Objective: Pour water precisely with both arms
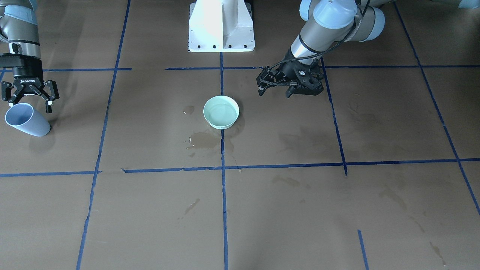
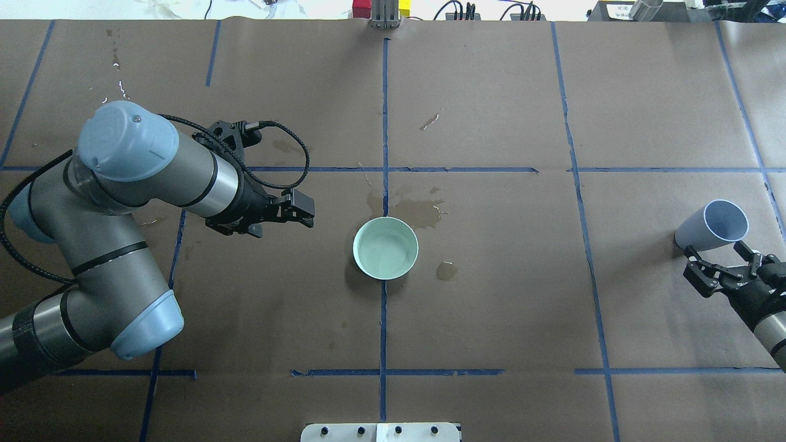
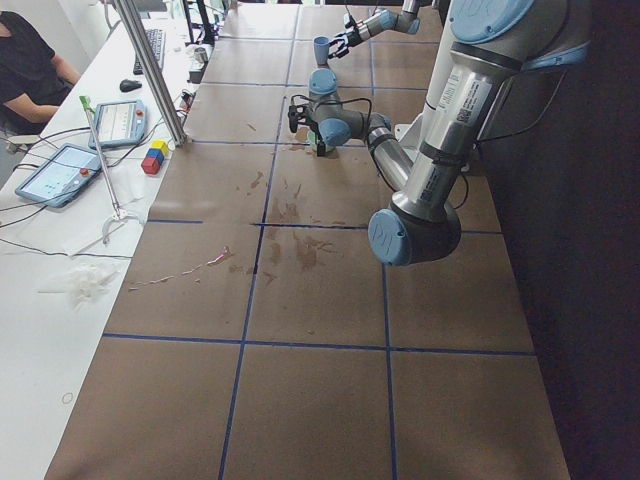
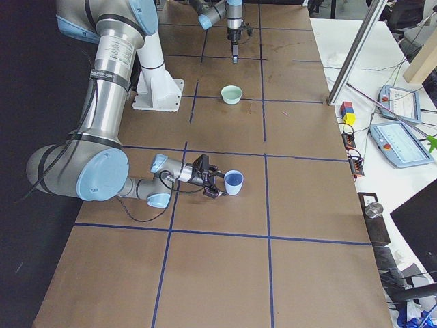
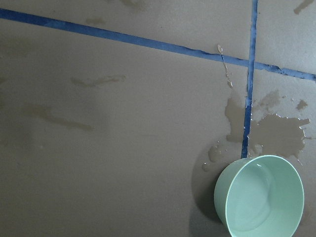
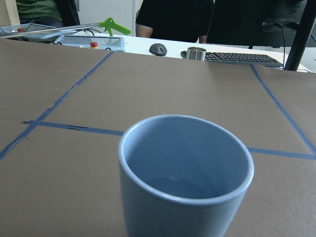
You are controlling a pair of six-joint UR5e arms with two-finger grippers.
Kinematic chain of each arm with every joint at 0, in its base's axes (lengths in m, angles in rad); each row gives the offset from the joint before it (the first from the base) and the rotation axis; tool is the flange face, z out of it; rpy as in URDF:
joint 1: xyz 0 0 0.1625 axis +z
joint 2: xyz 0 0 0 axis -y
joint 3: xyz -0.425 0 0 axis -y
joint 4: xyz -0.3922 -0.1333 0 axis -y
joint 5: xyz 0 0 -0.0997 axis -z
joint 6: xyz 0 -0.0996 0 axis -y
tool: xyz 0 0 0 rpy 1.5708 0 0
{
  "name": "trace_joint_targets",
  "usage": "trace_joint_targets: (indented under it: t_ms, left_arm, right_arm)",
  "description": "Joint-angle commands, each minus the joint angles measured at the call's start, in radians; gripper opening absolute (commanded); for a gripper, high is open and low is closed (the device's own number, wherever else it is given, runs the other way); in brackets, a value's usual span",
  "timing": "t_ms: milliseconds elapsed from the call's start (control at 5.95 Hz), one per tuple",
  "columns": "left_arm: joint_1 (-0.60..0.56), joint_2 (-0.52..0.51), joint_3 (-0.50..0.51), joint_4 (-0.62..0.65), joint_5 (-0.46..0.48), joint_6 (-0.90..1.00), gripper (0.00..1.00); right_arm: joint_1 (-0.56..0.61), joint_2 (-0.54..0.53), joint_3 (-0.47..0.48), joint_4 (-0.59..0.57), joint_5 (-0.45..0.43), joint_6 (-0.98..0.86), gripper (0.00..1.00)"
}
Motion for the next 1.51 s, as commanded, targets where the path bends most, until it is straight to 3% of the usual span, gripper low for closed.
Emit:
trace_joint_targets:
  t_ms: [0,1344]
  left_arm:
    - [0.002,0.0,0.0,0.0,0.0,0.0,0.99]
    - [0.002,0.003,0.0,0.0,0.0,0.0,0.99]
  right_arm:
    - [0.02,-0.001,0.0,0.001,0.003,0.0,0.98]
    - [0.072,0.046,-0.009,-0.002,0.015,-0.067,0.97]
